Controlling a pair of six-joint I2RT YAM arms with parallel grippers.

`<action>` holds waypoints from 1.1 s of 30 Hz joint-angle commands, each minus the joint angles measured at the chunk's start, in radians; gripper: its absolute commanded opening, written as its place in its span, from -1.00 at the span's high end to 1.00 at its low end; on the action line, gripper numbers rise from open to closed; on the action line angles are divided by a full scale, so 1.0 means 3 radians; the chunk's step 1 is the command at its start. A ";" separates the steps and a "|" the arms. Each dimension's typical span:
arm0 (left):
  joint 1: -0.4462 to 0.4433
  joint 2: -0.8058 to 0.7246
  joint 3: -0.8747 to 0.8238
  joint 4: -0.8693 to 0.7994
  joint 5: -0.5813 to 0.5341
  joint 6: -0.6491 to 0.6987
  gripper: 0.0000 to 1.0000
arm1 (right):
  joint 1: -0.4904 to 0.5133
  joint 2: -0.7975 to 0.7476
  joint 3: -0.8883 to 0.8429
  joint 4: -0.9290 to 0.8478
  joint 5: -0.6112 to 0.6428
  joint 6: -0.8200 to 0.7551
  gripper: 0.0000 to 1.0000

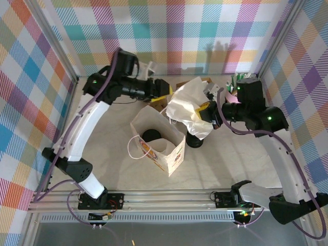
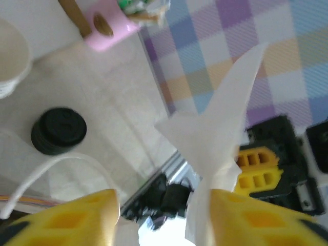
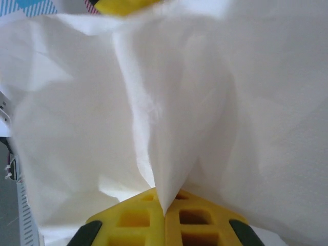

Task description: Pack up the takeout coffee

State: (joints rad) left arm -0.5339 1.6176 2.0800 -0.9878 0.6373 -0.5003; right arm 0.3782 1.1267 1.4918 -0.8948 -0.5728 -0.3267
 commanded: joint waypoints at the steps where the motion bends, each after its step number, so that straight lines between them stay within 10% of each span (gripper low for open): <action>1: 0.0038 -0.0278 0.0154 0.0412 -0.0237 0.0320 -0.25 | -0.0013 0.0018 0.0099 0.0021 -0.0144 -0.0058 1.00; 8: -0.0649 0.0177 0.1538 -0.0645 -0.0662 0.1983 -0.42 | -0.0013 0.0160 0.0225 -0.0120 -0.0368 -0.0180 1.00; 14: -0.1105 0.0174 0.1218 -0.0686 -0.0759 0.2769 -0.62 | -0.0014 0.0142 0.0228 -0.0097 -0.0650 -0.0176 1.00; 33: -0.1115 0.0387 0.1376 -0.0922 -0.0738 0.3319 -0.72 | 0.0093 -0.0038 0.0065 -0.0316 -0.0770 -0.0271 1.00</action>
State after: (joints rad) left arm -0.8619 1.7348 2.4531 -1.2293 0.4236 0.4522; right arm 0.3943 1.1275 1.5284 -0.9611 -0.7895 -0.3649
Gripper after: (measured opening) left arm 0.860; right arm 0.061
